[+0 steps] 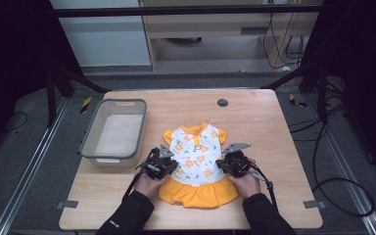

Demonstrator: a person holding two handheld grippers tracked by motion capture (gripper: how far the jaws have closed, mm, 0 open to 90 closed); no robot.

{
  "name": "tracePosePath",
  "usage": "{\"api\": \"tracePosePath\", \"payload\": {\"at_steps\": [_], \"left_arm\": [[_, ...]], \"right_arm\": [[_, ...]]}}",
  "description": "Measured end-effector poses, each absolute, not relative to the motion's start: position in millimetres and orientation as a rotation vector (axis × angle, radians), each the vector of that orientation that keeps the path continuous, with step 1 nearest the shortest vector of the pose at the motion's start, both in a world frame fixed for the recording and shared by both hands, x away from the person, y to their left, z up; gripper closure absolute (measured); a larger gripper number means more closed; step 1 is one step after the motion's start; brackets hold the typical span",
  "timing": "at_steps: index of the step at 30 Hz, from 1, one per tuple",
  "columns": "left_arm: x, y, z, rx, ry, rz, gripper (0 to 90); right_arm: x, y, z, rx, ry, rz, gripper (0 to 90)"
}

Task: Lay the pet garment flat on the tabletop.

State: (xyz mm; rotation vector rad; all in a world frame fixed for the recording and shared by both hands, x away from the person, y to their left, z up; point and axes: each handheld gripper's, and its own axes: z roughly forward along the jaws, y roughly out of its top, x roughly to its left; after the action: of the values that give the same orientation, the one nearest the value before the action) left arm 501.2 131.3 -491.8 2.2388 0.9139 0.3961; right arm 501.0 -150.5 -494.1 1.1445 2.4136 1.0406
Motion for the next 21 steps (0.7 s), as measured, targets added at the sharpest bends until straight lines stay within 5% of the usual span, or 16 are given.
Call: {"api": "tracePosePath", "payload": {"at_steps": [21], "left_arm": [[486, 142, -471, 2.146, 0.891, 0.407, 75.0]], "right_arm": [[495, -164, -482, 1.187, 2.323, 1.151, 81.9]]}}
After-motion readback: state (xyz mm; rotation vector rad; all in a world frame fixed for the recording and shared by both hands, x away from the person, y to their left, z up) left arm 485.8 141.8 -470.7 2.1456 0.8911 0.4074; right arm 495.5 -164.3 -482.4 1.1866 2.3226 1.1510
